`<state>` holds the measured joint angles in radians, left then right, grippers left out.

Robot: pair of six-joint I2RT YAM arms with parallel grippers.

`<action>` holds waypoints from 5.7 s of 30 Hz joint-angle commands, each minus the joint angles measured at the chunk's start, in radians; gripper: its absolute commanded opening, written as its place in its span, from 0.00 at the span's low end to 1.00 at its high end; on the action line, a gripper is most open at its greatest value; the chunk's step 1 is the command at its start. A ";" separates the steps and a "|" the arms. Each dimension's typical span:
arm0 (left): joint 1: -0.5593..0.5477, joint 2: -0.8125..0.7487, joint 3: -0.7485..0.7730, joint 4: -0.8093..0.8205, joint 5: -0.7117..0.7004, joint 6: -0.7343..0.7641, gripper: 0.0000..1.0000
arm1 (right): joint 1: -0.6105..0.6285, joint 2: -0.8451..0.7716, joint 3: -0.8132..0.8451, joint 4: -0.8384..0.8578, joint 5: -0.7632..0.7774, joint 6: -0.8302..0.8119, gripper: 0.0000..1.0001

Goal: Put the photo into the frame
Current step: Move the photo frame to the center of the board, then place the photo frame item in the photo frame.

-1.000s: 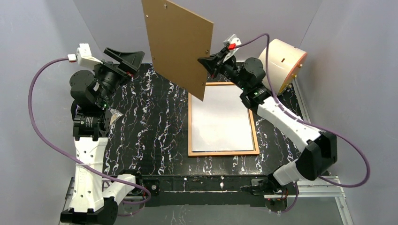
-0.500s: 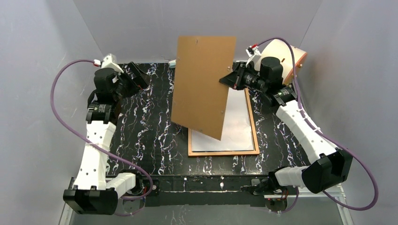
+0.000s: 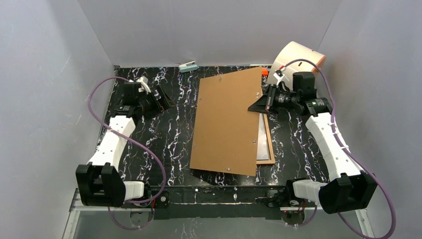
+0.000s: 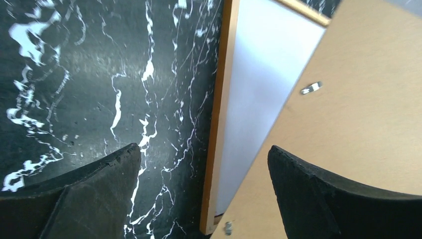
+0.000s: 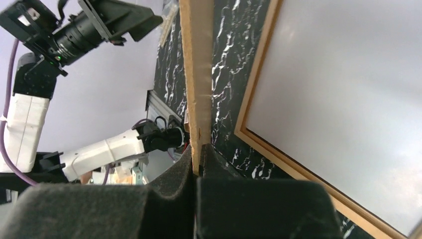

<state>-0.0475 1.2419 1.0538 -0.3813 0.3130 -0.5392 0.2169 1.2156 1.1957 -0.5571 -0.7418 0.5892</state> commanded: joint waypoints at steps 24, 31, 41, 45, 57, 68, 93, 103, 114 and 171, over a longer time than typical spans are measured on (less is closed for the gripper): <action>-0.398 0.632 0.208 0.034 -0.080 0.013 0.51 | -0.126 -0.176 0.208 -0.327 0.247 -0.058 0.01; -0.412 0.639 0.185 0.023 -0.172 0.021 0.42 | -0.126 -0.181 0.170 -0.263 0.155 -0.013 0.01; -0.411 0.620 0.166 0.004 -0.281 0.057 0.19 | -0.126 -0.174 0.138 -0.236 0.100 0.008 0.01; -0.410 0.617 0.181 -0.042 -0.341 0.072 0.18 | -0.126 -0.168 0.134 -0.237 0.091 0.003 0.01; -0.301 0.555 0.193 -0.162 -0.313 0.182 0.16 | -0.126 -0.153 0.042 -0.145 0.023 0.010 0.01; -0.163 0.430 0.153 -0.200 -0.153 0.227 0.44 | -0.126 -0.069 -0.035 0.022 -0.118 0.076 0.01; -0.134 0.350 0.085 -0.156 -0.169 0.117 0.50 | -0.034 0.258 -0.038 0.283 -0.213 0.144 0.01; -0.133 0.362 0.061 -0.172 -0.199 0.150 0.48 | 0.005 0.377 0.010 0.335 -0.173 0.138 0.01; -0.133 0.405 0.021 -0.156 -0.175 0.153 0.41 | 0.007 0.511 0.083 0.363 -0.218 0.142 0.01; -0.133 0.386 0.049 -0.200 -0.177 0.174 0.25 | 0.036 0.767 0.161 0.526 -0.259 0.170 0.46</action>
<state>-0.1852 1.6627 1.0950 -0.5552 0.1413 -0.3779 0.2493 2.0064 1.3697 -0.0826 -0.9966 0.7620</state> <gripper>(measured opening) 0.248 0.410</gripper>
